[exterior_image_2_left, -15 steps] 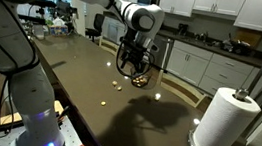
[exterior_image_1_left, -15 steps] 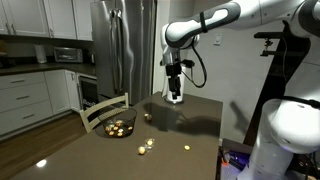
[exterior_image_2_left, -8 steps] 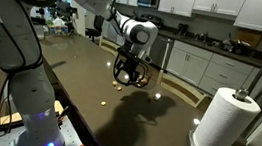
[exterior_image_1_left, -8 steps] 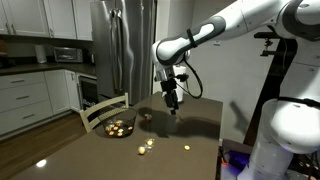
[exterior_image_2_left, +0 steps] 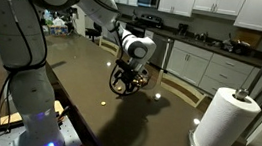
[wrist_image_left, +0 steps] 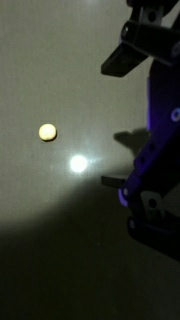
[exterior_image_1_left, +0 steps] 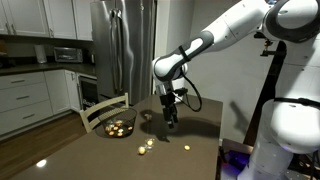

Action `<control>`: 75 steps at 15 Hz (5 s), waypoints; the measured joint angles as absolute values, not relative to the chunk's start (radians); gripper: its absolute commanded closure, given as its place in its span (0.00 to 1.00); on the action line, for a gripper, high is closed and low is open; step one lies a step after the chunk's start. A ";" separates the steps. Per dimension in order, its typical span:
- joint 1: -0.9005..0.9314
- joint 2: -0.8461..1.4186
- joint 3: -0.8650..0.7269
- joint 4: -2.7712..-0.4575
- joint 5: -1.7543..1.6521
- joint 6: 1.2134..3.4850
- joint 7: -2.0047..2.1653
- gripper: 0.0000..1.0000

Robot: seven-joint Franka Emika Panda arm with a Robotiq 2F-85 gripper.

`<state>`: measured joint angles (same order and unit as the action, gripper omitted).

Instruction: Take the yellow object closest to you and move it away from you then move the right yellow object to the right of the black basket

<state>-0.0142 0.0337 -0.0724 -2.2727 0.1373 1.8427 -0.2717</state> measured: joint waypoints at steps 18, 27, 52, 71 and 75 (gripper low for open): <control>-0.022 0.095 -0.043 -2.494 0.188 2.175 -0.206 0.00; -0.015 0.036 -0.028 -2.498 0.159 2.156 -0.127 0.00; -0.012 0.003 -0.027 -2.560 0.144 2.011 -0.053 0.85; -0.010 -0.064 -0.015 -2.553 0.100 2.012 -0.024 0.96; -0.010 -0.103 -0.017 -2.520 0.062 2.015 -0.015 0.96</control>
<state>-0.0103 -0.1033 -0.0171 -2.5204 0.0618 2.0150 -0.0154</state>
